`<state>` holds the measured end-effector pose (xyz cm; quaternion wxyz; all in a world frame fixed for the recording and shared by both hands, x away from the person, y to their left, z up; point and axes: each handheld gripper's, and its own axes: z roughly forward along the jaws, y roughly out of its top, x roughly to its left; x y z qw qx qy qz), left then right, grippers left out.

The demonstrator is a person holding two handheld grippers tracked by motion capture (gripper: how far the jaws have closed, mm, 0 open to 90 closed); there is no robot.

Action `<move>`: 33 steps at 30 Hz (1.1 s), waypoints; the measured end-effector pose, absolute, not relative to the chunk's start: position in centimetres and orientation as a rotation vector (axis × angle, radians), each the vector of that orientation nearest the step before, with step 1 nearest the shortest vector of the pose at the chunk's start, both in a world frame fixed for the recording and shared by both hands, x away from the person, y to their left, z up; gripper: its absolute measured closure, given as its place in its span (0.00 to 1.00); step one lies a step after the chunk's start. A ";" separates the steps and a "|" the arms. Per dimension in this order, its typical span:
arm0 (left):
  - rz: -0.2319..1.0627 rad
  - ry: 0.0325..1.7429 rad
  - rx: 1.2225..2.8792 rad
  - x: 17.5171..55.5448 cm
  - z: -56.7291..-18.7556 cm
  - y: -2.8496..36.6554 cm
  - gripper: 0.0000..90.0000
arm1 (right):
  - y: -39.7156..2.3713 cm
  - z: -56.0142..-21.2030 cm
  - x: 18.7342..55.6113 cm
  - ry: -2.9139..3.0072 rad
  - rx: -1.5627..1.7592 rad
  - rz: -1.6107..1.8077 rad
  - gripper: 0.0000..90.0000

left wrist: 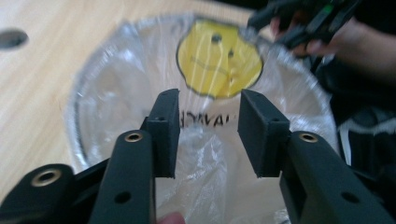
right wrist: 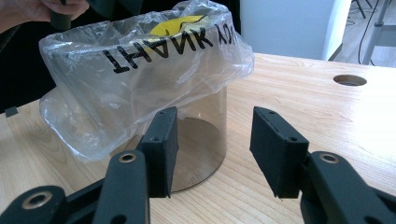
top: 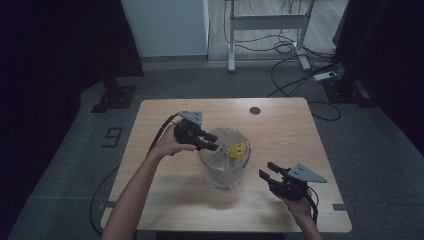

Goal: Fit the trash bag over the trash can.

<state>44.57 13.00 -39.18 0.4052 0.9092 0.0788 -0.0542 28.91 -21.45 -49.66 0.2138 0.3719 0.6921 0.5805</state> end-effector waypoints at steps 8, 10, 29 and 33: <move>-0.094 0.219 2.486 44.6 -40.2 11.6 0.73 | -21.6 -49.6 28.8 1.913 1.034 1.610 0.58; -0.092 0.220 2.512 44.5 -40.2 11.4 0.73 | -21.6 -49.6 28.8 1.911 1.037 1.609 0.58; -0.069 0.252 2.533 44.4 -39.1 11.0 0.63 | -22.1 -49.4 28.7 1.894 1.041 1.614 0.57; -0.055 0.250 2.460 44.4 -38.4 11.2 0.61 | -22.1 -49.3 28.7 1.888 1.041 1.615 0.57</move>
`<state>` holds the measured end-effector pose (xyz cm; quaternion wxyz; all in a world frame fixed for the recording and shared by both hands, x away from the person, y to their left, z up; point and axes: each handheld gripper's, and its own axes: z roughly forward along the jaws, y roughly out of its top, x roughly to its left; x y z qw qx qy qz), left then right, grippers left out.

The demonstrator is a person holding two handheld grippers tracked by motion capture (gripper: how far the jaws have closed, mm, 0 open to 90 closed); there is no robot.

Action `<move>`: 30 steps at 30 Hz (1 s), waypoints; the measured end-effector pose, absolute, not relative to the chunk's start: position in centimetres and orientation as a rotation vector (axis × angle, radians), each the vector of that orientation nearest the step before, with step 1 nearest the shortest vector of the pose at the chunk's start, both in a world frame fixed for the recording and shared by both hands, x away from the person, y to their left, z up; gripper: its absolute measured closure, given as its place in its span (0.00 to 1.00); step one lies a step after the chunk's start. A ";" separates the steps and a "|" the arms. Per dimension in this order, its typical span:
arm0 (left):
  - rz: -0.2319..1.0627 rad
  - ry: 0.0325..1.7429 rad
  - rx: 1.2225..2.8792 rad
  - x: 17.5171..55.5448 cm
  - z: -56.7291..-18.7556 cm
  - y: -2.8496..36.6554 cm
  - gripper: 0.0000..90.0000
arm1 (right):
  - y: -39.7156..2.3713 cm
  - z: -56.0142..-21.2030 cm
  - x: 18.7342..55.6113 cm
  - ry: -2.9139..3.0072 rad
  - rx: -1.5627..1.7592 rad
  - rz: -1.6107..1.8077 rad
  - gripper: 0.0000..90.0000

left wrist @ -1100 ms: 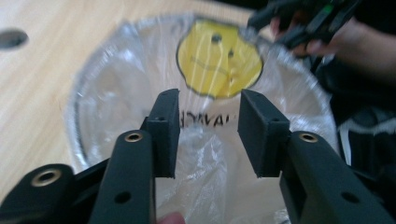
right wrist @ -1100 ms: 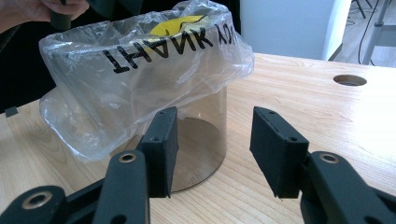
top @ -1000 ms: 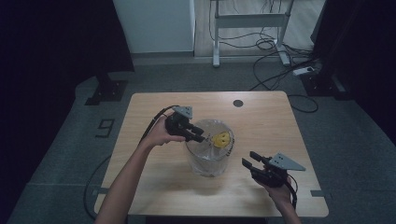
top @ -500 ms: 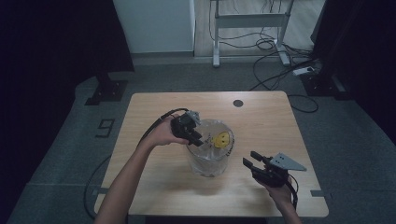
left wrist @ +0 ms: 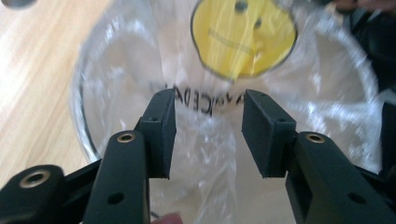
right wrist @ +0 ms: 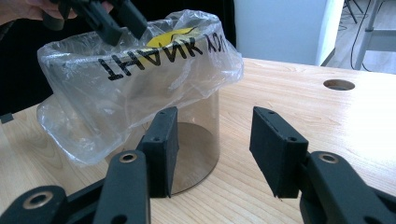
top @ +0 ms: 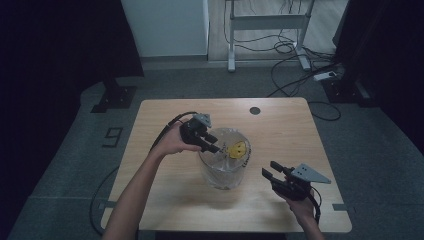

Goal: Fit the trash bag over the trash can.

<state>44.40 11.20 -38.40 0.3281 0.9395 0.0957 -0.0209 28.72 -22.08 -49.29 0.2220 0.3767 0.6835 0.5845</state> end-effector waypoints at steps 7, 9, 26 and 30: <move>-0.052 0.243 2.443 44.6 -38.2 10.0 0.61 | -22.0 -49.2 28.6 1.886 1.035 1.615 0.57; -0.055 0.242 2.453 44.7 -38.4 9.6 0.63 | -22.1 -49.2 28.6 1.883 1.033 1.615 0.57; -0.054 0.186 2.522 44.5 -38.4 5.3 0.66 | -22.4 -49.0 28.4 1.860 1.031 1.620 0.59; -0.047 0.174 2.570 44.3 -38.7 4.1 0.67 | -22.5 -49.0 28.4 1.856 1.035 1.621 0.59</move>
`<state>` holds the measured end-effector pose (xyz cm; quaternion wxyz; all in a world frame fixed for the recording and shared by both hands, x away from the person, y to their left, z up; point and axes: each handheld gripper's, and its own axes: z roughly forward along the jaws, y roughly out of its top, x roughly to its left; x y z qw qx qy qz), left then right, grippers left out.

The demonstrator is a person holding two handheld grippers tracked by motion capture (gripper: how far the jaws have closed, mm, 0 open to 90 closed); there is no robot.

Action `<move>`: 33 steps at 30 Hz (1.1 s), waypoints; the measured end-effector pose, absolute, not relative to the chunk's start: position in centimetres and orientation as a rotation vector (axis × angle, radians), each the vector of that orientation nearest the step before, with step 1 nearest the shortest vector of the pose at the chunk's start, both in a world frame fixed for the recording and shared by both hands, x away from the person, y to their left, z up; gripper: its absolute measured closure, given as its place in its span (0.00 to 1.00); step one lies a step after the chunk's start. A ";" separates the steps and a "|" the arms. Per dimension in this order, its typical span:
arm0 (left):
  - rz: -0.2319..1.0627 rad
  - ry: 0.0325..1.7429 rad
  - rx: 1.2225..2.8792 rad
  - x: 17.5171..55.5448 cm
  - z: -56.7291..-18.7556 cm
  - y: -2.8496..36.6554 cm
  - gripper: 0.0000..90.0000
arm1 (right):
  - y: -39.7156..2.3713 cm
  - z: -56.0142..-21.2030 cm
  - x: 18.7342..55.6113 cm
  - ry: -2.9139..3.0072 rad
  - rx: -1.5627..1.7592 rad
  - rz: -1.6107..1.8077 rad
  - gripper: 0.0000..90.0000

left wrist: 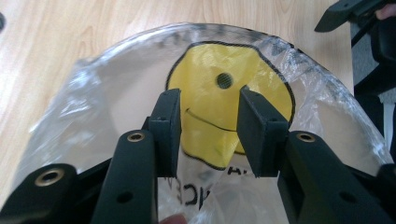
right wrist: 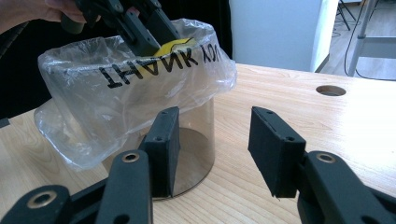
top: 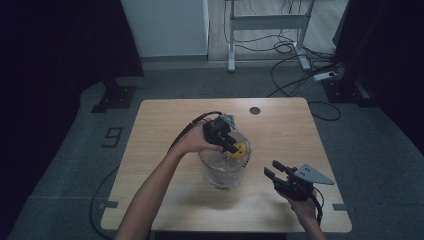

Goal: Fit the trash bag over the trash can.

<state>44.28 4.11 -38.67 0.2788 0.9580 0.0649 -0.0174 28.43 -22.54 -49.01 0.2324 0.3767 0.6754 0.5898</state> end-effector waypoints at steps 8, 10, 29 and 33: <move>-0.041 0.153 2.640 44.0 -39.4 2.7 0.66 | -22.7 -49.0 28.4 1.850 1.039 1.621 0.59; -0.042 0.152 2.642 44.0 -39.5 2.5 0.66 | -22.7 -49.0 28.4 1.851 1.040 1.621 0.59; -0.032 0.179 2.632 44.1 -38.8 4.0 0.62 | -22.9 -49.0 28.5 1.843 1.054 1.621 0.58; -0.020 0.215 2.644 44.2 -38.5 5.8 0.62 | -22.8 -49.0 28.5 1.848 1.056 1.624 0.58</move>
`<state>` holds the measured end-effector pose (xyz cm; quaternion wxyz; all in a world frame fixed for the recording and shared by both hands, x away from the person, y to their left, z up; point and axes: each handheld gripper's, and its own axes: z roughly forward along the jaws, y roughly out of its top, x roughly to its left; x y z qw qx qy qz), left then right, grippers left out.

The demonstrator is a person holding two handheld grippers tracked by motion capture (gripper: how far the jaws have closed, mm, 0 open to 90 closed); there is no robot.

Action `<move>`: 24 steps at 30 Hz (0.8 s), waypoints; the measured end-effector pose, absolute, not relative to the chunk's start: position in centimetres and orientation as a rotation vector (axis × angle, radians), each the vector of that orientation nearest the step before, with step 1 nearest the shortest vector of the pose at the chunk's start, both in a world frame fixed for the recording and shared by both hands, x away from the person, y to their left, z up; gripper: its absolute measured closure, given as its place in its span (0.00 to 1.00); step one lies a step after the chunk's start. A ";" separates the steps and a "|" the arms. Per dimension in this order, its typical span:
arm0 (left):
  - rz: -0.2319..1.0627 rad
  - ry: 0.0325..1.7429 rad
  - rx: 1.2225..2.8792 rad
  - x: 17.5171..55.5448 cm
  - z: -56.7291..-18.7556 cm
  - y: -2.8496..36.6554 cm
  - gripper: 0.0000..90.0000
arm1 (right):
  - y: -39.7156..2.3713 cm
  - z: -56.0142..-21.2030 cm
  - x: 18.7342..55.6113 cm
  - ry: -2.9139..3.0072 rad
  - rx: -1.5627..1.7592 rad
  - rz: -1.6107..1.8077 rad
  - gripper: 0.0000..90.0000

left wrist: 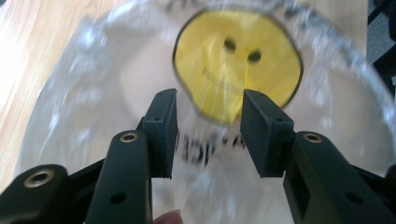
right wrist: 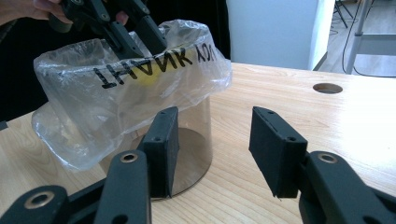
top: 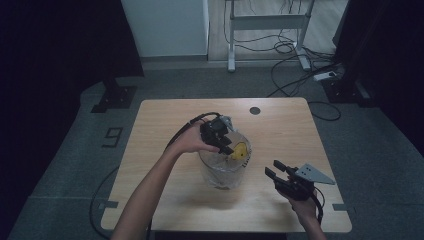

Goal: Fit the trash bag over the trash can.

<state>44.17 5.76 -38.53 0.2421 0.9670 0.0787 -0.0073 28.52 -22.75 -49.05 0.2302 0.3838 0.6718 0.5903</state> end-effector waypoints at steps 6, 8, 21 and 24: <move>-0.017 0.246 2.664 44.0 -38.7 7.4 0.62 | -22.3 -49.1 28.6 1.859 1.050 1.619 0.58; -0.015 0.256 2.663 44.0 -38.7 7.9 0.62 | -22.2 -49.1 28.6 1.859 1.051 1.617 0.58; 0.001 0.306 2.717 44.1 -38.8 9.6 0.64 | -22.2 -49.2 28.7 1.863 1.049 1.616 0.58; -0.002 0.306 2.727 44.1 -38.9 9.7 0.64 | -22.2 -49.2 28.7 1.862 1.053 1.615 0.58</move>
